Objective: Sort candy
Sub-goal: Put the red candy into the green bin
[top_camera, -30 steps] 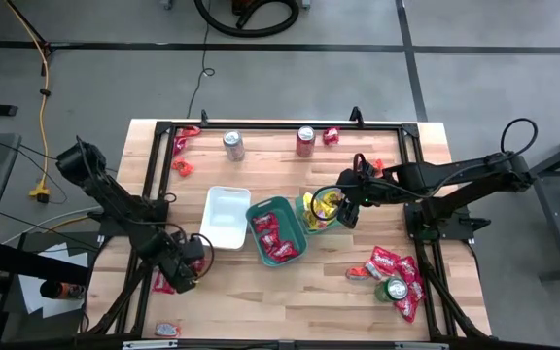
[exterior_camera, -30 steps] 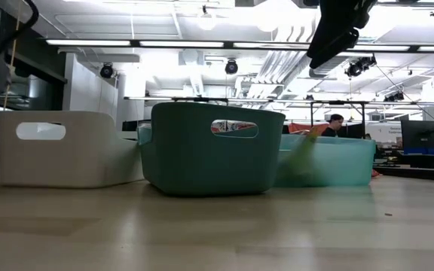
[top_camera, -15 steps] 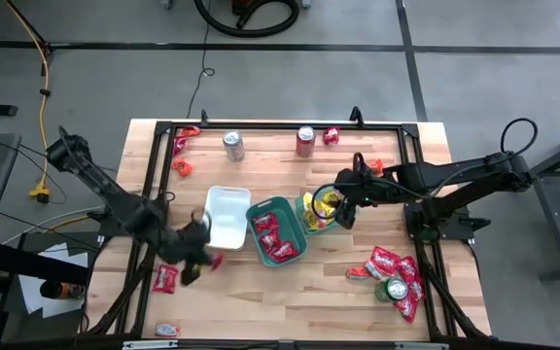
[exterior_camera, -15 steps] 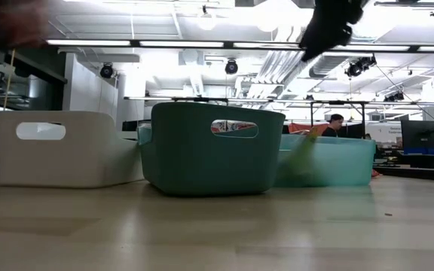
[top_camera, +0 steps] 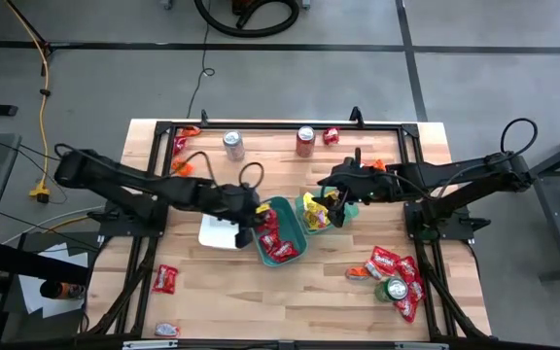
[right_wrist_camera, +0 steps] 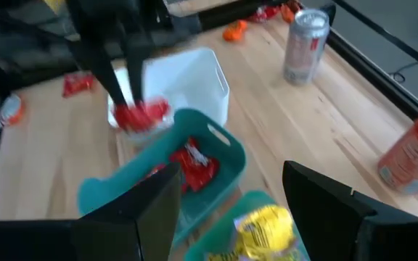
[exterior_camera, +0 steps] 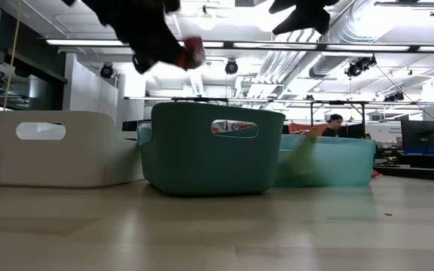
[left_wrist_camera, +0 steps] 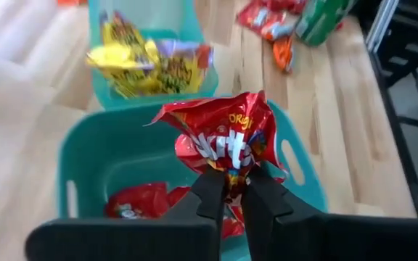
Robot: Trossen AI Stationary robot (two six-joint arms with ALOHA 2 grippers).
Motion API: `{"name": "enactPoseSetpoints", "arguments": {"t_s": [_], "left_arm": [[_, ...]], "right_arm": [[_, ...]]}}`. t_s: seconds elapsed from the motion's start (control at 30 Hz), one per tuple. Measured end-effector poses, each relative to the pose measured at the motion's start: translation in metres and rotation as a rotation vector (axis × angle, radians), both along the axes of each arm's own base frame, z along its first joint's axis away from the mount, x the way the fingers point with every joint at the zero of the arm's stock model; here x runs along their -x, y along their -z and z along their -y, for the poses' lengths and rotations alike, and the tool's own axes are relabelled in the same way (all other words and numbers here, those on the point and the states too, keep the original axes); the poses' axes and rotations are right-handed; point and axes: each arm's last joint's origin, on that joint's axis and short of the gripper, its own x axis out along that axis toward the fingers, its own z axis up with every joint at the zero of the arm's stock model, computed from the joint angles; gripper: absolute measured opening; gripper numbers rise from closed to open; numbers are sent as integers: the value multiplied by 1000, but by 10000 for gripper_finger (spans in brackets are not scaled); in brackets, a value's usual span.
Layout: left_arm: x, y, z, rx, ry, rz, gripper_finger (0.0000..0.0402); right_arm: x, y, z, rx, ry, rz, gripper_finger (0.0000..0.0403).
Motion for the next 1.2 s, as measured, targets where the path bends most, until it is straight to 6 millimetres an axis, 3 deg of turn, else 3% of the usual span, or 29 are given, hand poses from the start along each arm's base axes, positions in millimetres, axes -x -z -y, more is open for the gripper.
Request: {"name": "enactPoseSetpoints", "arguments": {"t_s": [0.17, 0.33, 0.53, 0.67, 0.8, 0.97, 1.07, 1.2], "left_arm": [[-18, 19, 1, 96, -46, -14, 50], [-20, 25, 2, 103, -54, -34, 117], [-18, 18, 2, 117, -40, -11, 206], [-14, 11, 0, 117, -13, 8, 240], [-8, -14, -7, 164, 9, 89, 247], [14, -73, -22, 149, -13, 315, 247], [35, -102, -30, 85, -56, 472, 247], [60, -124, -37, 15, -155, 576, 248]], "right_arm": [[-1, -2, 0, -8, -8, 21, 236], [-1, -5, -2, -37, -48, 46, 236], [7, -14, -1, -51, -64, 81, 236], [15, -22, 0, -55, -64, 124, 236], [24, -29, 1, -62, -64, 152, 236], [37, -33, 1, -139, -84, 138, 236], [48, -26, 1, -244, -63, 27, 236], [65, -6, -7, -454, -32, -239, 236]]}}
